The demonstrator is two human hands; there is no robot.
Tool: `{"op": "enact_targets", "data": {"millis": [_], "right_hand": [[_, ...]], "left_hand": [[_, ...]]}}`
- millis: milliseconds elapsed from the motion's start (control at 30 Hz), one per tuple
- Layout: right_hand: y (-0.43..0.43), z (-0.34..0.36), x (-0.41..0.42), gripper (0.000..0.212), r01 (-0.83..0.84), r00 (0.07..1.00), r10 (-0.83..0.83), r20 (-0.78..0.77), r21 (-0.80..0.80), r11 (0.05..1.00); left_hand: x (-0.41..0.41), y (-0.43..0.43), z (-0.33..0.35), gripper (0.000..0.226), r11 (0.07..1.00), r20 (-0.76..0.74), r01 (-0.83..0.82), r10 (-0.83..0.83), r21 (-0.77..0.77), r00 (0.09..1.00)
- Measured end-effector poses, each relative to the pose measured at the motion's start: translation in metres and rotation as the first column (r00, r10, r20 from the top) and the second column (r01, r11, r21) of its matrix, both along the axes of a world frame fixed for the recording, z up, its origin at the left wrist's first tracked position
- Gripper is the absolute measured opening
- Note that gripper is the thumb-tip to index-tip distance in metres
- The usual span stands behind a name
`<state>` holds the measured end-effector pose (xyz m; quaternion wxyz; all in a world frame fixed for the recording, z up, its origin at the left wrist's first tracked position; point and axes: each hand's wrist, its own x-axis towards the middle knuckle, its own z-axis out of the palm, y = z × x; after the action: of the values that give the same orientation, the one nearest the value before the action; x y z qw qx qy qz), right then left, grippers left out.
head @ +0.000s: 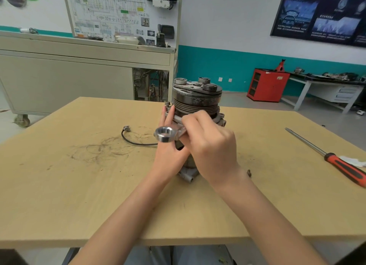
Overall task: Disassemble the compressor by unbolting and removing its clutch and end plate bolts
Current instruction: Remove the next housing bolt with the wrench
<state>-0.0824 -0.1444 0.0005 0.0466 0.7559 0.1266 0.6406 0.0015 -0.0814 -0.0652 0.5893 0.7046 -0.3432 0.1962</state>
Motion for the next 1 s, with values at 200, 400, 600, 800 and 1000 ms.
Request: {"op": "enact_targets", "data": {"millis": [200, 400, 600, 800, 1000], "right_hand": [[-0.009, -0.008, -0.005, 0.013, 0.036, 0.997, -0.034, 0.065, -0.03, 0.999], [-0.008, -0.01, -0.005, 0.011, 0.094, 0.995, -0.094, -0.017, -0.013, 0.995], [-0.005, -0.014, -0.006, 0.011, 0.106, 0.992, -0.102, -0.075, 0.044, 0.993], [-0.012, -0.013, 0.004, 0.039, -0.079, 0.996, 0.083, -0.02, 0.167, 0.983], [-0.05, -0.021, 0.005, 0.039, -0.664, 0.509, 0.73, 0.457, 0.748, -0.005]], "left_hand": [[0.0, -0.012, 0.007, 0.091, 0.98, -0.159, -0.054, 0.024, -0.189, 0.987], [0.001, 0.002, -0.007, 0.073, 0.997, -0.042, 0.05, -0.053, -0.065, 0.998], [0.001, 0.0, -0.003, 0.073, 0.995, -0.057, 0.035, -0.04, -0.094, 0.998], [0.0, 0.004, -0.003, 0.082, 0.999, -0.089, 0.026, -0.029, -0.032, 0.996], [-0.004, 0.007, -0.002, 0.084, 0.999, -0.097, 0.03, -0.031, -0.013, 0.995]]}}
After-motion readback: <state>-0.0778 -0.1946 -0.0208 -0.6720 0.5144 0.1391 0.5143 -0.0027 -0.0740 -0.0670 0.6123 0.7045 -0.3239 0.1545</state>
